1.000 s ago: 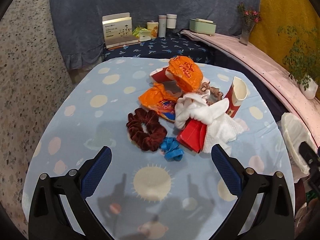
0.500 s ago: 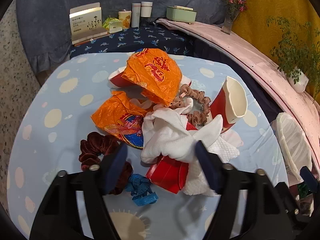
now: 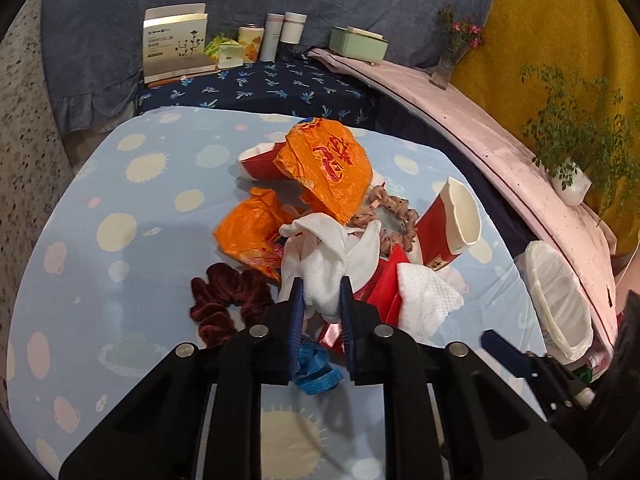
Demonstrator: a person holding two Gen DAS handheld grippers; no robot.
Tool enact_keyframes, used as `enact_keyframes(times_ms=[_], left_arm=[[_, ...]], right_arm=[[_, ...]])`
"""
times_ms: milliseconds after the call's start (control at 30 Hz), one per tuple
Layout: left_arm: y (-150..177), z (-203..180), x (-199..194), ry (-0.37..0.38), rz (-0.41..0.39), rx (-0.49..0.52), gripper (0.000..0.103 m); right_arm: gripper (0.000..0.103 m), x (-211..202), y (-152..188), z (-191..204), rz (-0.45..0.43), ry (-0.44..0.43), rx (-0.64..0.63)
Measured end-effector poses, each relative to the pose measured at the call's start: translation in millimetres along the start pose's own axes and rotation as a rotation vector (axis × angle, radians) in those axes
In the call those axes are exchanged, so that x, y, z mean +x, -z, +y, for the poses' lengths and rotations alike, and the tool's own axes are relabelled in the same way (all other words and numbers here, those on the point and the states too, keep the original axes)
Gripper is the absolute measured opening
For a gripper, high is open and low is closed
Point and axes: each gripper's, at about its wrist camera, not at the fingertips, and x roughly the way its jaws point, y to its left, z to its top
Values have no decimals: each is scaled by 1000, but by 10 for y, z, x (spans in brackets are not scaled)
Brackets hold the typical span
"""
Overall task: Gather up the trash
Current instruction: 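Grasp the white tissues with the left gripper while the right gripper grasps the white napkin, then carry the tissues to the wastebasket with both grippers and release them inside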
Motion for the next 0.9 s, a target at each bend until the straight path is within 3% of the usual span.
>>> enact_keyframes(times_ms=[100, 367, 600, 900], left_arm=[[-1, 64, -61, -5, -11, -8, 17], [23, 72, -144, 1, -16, -6, 17], [27, -78, -302, 23, -38, 9, 17], [-27, -566, -526, 67, -72, 78, 17]], right_arm=[[54, 99, -7, 96, 12, -22, -4], [9, 246, 4, 153, 52, -60, -4], [4, -155, -57, 46, -26, -63, -5], [4, -817, -242, -380, -160, -20, 34]])
